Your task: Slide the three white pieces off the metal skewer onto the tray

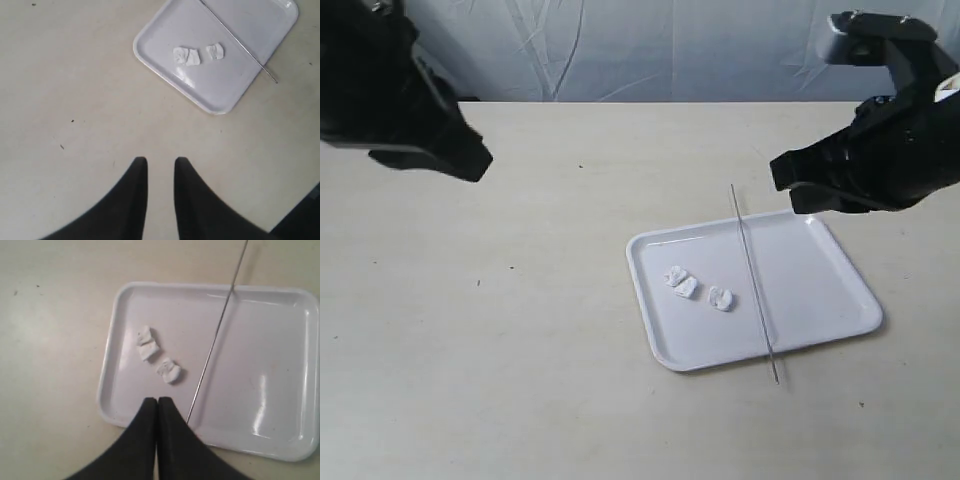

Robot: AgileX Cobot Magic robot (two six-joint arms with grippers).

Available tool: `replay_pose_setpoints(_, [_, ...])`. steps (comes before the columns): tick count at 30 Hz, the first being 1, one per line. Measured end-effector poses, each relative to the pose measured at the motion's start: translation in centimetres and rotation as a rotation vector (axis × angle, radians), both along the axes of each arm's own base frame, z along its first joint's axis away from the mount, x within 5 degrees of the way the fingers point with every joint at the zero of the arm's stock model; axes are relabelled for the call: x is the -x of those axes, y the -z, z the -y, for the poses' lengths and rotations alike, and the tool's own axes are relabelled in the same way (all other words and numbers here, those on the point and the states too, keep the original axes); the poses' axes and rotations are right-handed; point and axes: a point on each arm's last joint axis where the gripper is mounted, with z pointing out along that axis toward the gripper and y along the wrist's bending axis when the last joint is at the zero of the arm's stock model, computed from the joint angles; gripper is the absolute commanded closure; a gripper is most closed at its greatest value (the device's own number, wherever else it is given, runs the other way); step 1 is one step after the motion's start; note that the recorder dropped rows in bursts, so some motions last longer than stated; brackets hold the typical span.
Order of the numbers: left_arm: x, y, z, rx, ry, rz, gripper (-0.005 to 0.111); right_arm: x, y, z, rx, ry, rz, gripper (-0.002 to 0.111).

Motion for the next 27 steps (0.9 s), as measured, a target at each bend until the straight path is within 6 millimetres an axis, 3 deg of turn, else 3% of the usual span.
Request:
replay_pose_setpoints(2, [2.4,0.8,-1.6,0.027,-0.038,0.040,0.088,2.4,-1.1,0.6,-0.053,-0.022,0.084,0.109])
replay_pose_setpoints(8, [7.6,5.6,-5.8,0.077,-0.187,0.218,0.088,8.4,2.9,2.5,-0.044,-0.118,0.215,0.109])
replay_pose_setpoints(11, [9.2,8.5,-7.1,0.177,-0.264,0.314,0.089,10.5,3.1,3.0,-0.115,-0.112,0.322,0.109])
replay_pose_setpoints(18, [9.9,11.6,-8.1,0.265,-0.291,0.537,0.092,11.9,2.7,3.7,-0.152,-0.080,0.434,0.109])
replay_pose_setpoints(21, [10.2,12.9,-8.4,0.200,-0.291,0.481,0.092,12.0,2.8,3.6,-0.157,-0.091,0.417,0.109])
replay_pose_setpoints(27, [10.3,13.2,-8.5,0.182,-0.293,0.461,0.092,12.0,2.8,3.6,-0.161,-0.091,0.416,0.109])
